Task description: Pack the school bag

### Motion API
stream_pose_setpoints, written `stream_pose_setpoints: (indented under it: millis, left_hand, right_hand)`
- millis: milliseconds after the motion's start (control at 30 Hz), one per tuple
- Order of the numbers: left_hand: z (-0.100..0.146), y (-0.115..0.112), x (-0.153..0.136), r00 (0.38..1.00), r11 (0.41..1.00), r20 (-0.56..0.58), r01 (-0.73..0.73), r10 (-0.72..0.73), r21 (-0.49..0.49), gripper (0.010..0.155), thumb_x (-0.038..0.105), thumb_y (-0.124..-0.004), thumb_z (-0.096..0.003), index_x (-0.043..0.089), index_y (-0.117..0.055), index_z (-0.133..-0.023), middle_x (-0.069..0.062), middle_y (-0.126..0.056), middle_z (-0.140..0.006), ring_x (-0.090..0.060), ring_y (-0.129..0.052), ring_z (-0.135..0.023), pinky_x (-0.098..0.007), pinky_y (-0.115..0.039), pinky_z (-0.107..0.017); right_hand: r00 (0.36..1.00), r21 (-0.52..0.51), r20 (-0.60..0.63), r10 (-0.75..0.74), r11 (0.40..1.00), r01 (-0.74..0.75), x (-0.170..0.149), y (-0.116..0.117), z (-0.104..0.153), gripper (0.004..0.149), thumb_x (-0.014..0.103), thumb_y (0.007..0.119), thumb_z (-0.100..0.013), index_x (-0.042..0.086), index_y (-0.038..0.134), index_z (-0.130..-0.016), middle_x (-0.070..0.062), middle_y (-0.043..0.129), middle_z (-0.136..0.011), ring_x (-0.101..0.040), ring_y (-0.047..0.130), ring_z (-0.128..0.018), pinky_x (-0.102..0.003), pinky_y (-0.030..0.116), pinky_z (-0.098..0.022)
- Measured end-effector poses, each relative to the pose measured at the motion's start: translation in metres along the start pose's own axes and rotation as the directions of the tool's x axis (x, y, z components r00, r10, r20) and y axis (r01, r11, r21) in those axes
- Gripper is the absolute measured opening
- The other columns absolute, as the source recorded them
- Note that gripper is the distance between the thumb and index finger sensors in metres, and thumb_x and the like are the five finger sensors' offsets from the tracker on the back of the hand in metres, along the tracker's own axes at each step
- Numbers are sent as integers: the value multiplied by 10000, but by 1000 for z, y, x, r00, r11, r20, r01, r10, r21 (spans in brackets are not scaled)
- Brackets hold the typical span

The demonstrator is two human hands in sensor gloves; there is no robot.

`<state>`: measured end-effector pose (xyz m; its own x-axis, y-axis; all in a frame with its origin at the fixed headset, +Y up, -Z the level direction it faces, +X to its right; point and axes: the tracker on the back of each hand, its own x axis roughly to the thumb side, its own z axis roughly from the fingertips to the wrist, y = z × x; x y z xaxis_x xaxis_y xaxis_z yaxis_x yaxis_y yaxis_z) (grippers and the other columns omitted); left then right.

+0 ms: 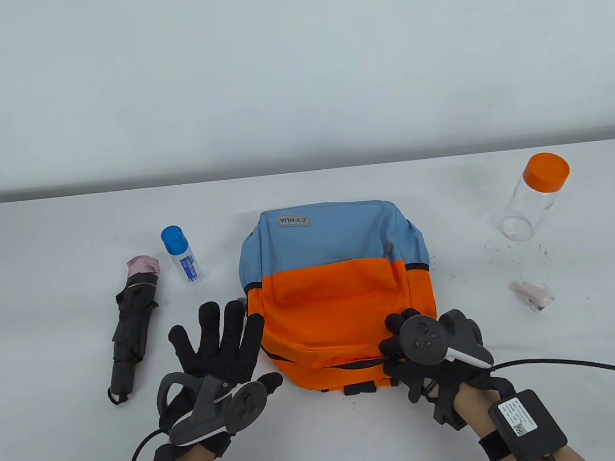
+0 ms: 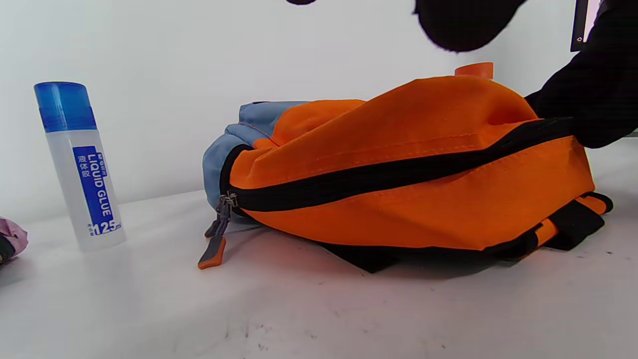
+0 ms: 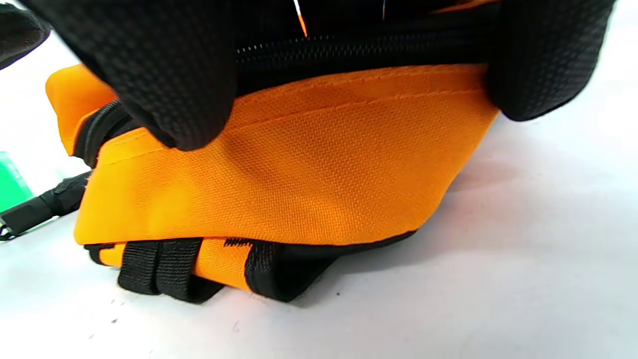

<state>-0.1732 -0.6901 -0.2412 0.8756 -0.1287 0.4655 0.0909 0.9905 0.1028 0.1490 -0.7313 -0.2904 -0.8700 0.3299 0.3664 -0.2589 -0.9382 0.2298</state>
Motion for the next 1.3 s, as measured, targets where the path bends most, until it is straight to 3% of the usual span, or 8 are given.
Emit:
stream_pose_setpoints:
  millis: [167,367,567,667,867,1033,1100,1300]
  left_hand:
    - [1,-1,-2,1000,1000,-18,3,-3,-12,963,615,-509,-574,48,-71,-1217,-367,-50,-1219,-711,-7,-1016,-932,-79,-501]
    - [2,2,-9,999,1000,-55,-3,4,8,957,614,-517,-573,63,-80,-1223,-367,-47,-1219,-710,-4,-1017,-930,-71,-499]
    - [2,3,-10,999,1000,-46,-25,25,13,959,611,-529,-573,58,-91,-1223,-361,-56,-1223,-708,-8,-1020,-929,-71,-499]
    - [1,2,-11,999,1000,-49,-20,20,7,958,610,-532,-573,61,-92,-1223,-363,-54,-1222,-710,-4,-1017,-928,-68,-499]
    - [1,-1,-15,998,999,-60,-33,33,-1,962,610,-536,-574,63,-80,-1219,-365,-53,-1221,-709,-1,-1016,-928,-68,-500]
    - [-2,-8,-20,997,998,-62,-49,47,-31,959,609,-539,-574,64,-87,-1221,-359,-52,-1222,-708,1,-1015,-927,-67,-500]
    - [-4,-12,-20,997,998,-62,-50,47,-49,957,608,-539,-574,66,-89,-1221,-362,-54,-1221,-708,-1,-1014,-926,-66,-500]
    - [-7,-18,-20,997,995,-58,-58,53,-75,955,606,-541,-575,64,-95,-1223,-361,-61,-1221,-706,-1,-1014,-926,-67,-500]
  right_hand:
    - [992,20,6,-122,992,122,0,-20,4,691,422,923,-356,75,764,-931,-330,579,-1062,-590,529,-930,-784,678,-524]
    - [974,-71,3,-225,972,225,-20,-99,6,733,424,901,-382,19,718,-964,-344,702,-1024,-608,563,-923,-766,625,-565]
    - [962,-137,-267,-51,990,14,-89,-162,-2,774,413,902,-376,-31,680,-970,-349,715,-1010,-599,615,-906,-755,654,-555]
    - [901,-33,-418,117,989,-143,-127,-159,-4,700,404,903,-373,-4,767,-925,-324,790,-970,-570,711,-870,-712,719,-535]
    - [714,279,-591,375,926,-256,-200,-93,2,728,453,918,-348,41,773,-931,-313,826,-938,-546,786,-822,-658,782,-508]
    - [690,337,-597,409,908,-248,-216,-66,1,788,453,931,-341,44,689,-970,-288,875,-891,-513,845,-776,-622,823,-481]
    - [688,332,-603,405,911,-245,-217,-58,-5,682,389,942,-351,66,767,-926,-237,957,-816,-468,917,-724,-595,859,-453]
    - [685,382,-560,465,879,-285,-213,-55,-17,660,341,962,-341,14,799,-891,-235,995,-753,-459,956,-666,-576,883,-417]
